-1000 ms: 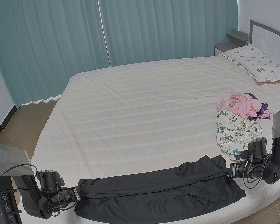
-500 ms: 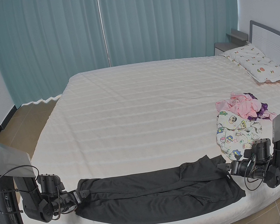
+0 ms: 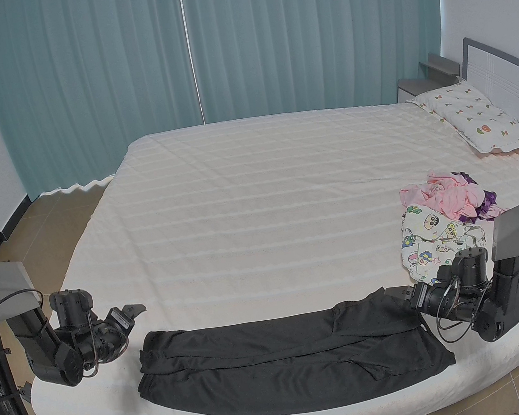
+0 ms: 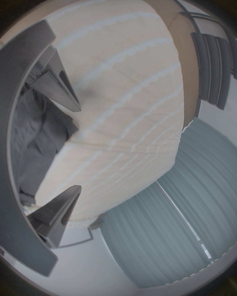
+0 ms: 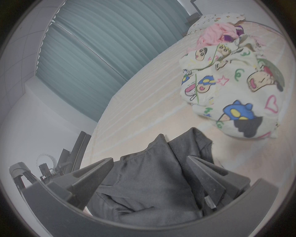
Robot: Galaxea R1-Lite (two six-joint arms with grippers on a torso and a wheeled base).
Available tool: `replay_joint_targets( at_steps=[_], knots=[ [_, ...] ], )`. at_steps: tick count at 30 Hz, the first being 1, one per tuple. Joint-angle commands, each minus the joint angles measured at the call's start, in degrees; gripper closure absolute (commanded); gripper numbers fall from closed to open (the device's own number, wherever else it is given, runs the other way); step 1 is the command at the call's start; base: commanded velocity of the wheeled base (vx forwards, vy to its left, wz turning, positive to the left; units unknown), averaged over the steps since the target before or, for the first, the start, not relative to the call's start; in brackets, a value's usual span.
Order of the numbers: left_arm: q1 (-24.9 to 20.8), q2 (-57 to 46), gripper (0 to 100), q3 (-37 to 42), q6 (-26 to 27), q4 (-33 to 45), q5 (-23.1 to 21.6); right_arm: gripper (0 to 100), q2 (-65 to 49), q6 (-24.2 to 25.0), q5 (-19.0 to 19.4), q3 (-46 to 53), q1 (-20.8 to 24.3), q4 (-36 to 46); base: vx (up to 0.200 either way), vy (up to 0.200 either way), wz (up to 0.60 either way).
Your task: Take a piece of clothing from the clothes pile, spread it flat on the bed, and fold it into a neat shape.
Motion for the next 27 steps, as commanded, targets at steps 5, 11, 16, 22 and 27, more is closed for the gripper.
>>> replay_joint_targets(
  at_steps=[5, 11, 16, 22, 27],
  knots=[
    [-4.3, 1.8, 0, -7.2, -3.8, 1.3, 0.4, 0, 4.9, -0.3, 0.2, -6.1, 1.1, 4.3, 0.000, 0.000, 0.00],
    [-4.6, 3.9, 0, -7.5, -3.6, 0.9, 0.6, 0, 5.3, -1.7, 0.1, -6.2, 1.6, 4.5, 0.000, 0.000, 0.00],
    [-4.5, 4.7, 0, -7.2, -3.6, 0.8, 0.7, 100, 4.2, -1.8, 0.0, -4.7, 1.6, 4.0, 0.000, 0.000, 0.00],
    [-4.6, 5.0, 0, -6.9, -3.6, 0.9, 2.3, 100, 2.6, -2.6, 0.0, -1.7, 0.9, 2.9, 0.000, 0.000, 0.00],
    [-4.6, 5.2, 0, -6.8, -3.4, 1.0, 2.4, 100, 0.9, -2.6, 0.0, 0.3, 0.6, 2.6, 0.000, 0.000, 0.00]
  ],
)
